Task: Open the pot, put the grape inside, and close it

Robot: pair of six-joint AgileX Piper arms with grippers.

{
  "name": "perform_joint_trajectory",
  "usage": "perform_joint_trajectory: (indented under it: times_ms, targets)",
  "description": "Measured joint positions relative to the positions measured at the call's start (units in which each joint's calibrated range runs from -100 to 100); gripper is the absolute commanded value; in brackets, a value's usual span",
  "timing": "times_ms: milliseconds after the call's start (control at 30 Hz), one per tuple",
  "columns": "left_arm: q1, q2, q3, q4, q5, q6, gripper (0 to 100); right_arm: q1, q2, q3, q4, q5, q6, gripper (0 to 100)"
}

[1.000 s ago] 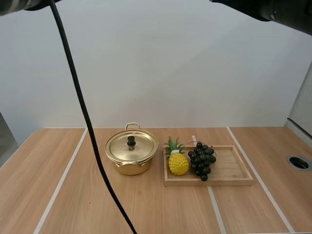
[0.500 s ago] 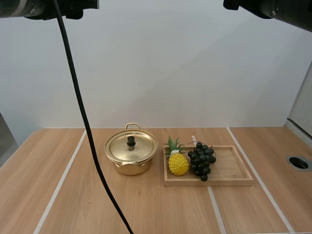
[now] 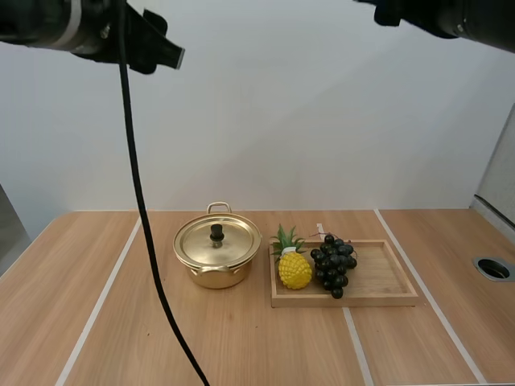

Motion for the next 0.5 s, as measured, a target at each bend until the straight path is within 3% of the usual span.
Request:
perform_joint_trajectory:
  times_ms: [233, 500]
  targets:
    - [0.0, 12.9, 0.0, -8.9, 15.0, 10.7, 100, -2.1, 1.8, 0.0, 0.2, 13.6, -8.0, 100]
    - [0.0, 23.0, 0.4, -12.6, 22.0, 16.7, 100, -2.1, 4.2, 0.0, 8.9, 25.5, -18.1, 100]
